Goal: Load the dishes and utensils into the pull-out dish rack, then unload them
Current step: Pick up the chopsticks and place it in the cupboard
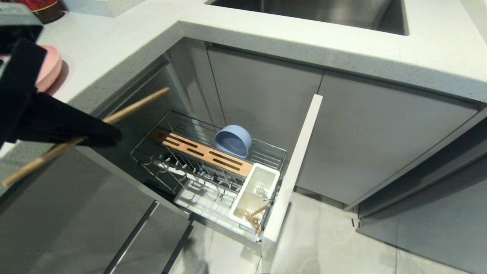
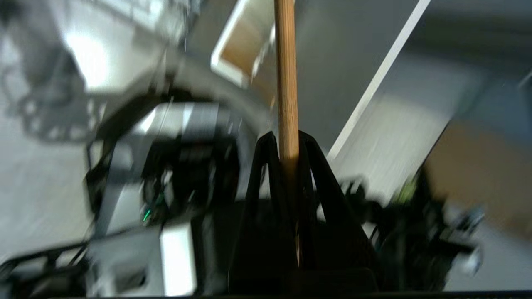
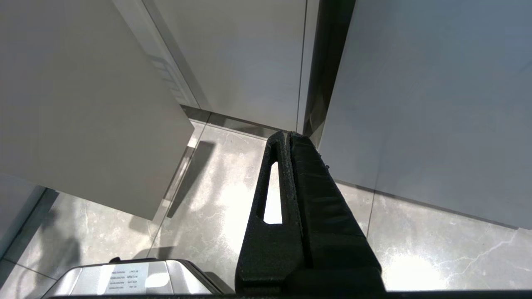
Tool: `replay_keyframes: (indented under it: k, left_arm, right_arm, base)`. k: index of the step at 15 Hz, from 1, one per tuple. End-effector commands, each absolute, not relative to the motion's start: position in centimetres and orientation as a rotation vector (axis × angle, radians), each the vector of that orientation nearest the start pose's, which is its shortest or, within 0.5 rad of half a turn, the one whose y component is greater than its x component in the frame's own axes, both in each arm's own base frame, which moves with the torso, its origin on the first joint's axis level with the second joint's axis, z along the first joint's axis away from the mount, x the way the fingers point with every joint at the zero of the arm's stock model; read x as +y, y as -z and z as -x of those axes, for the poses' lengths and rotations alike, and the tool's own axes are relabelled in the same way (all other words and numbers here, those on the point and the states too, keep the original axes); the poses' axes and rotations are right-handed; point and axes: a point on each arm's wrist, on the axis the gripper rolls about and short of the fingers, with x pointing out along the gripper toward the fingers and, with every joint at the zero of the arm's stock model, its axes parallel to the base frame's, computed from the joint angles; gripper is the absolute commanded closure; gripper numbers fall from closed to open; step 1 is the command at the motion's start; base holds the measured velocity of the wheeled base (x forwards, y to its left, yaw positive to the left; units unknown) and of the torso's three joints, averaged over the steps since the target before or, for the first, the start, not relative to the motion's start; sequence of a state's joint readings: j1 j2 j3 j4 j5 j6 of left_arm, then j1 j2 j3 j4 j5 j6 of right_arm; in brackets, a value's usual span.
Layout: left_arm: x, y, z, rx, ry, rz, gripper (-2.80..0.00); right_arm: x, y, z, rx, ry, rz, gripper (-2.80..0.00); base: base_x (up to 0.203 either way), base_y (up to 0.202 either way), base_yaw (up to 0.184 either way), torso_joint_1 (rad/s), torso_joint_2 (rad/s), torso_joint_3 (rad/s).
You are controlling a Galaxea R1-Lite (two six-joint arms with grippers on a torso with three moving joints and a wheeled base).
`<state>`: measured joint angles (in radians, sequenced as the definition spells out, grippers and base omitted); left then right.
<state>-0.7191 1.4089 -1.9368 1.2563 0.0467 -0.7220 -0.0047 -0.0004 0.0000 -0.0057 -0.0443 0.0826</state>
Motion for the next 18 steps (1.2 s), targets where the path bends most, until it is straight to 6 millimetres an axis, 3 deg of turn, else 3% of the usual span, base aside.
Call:
replay_keyframes:
  k: [1,4,12,18]
  left_arm:
    - [-10.9,-36.6,-12.0,1.001,0.353,0.303,0.00]
    - [-11.8,-33.9,-13.1,1.218,0.319,0.039,0.00]
    - [-14.4,-31.4,-16.1,1.233,0.550,-0.438,0.00]
    - [-17.3,-28.2,-19.0,1.330,0.524,-0.559,0.00]
  right_arm:
    - [-0.1,-7.6,2.3,-0.013,0.049,-0.083,0.00]
    - [-0.1,-7.6,2.3,-0.013,0.049,-0.083,0.00]
    - [-0.1,-7.6,2.3,-0.013,0.049,-0.083,0.00]
    - [-0.1,-7.6,2.3,-0.013,0.049,-0.083,0.00]
  base:
    - [0.000,0.000,0.000,0.000,0.00,0.000]
    - [0.000,0.000,0.000,0.000,0.00,0.000]
    - [0.000,0.000,0.000,0.000,0.00,0.000]
    - [0.000,0.000,0.000,0.000,0.00,0.000]
